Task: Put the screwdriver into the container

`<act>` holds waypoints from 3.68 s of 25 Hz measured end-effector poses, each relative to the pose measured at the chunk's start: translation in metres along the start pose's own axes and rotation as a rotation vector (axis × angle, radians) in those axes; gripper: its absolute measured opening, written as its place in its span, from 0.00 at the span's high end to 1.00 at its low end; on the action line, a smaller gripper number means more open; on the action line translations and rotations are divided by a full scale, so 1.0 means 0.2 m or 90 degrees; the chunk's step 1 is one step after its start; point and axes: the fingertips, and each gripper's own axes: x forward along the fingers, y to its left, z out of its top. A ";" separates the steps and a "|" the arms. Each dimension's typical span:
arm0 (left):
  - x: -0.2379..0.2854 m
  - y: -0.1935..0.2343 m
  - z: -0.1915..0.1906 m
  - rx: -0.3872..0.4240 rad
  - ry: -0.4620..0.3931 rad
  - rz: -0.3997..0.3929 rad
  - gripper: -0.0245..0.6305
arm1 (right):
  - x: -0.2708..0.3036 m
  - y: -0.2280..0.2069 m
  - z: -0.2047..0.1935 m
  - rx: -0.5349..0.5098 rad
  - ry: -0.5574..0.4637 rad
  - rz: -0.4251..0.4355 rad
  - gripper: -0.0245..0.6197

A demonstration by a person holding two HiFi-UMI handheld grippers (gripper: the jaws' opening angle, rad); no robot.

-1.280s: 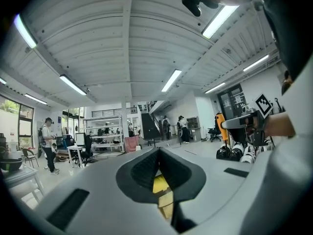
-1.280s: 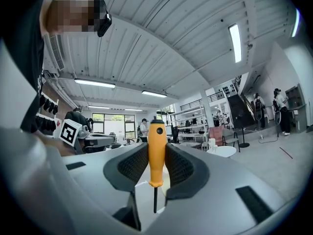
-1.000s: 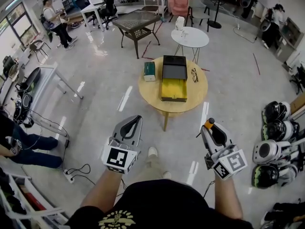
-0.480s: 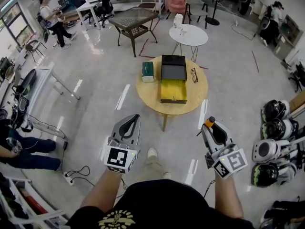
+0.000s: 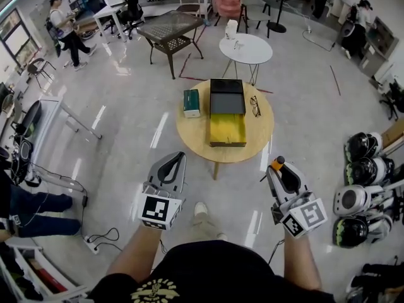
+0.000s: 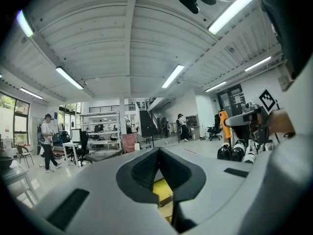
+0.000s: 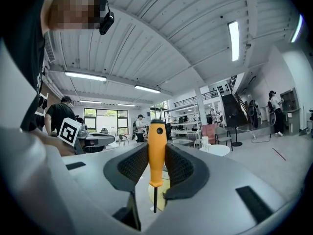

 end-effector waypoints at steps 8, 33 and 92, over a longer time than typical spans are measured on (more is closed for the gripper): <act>0.19 0.11 -0.05 -0.001 0.020 -0.019 0.94 | 0.18 -0.09 -0.01 0.014 0.012 -0.009 0.78; 0.59 0.50 -0.03 0.005 0.019 -0.041 0.94 | 0.70 -0.26 0.08 0.026 -0.001 -0.021 0.78; 0.95 0.73 -0.17 -0.027 0.012 -0.113 0.94 | 1.04 -0.32 0.13 0.007 0.030 -0.060 0.78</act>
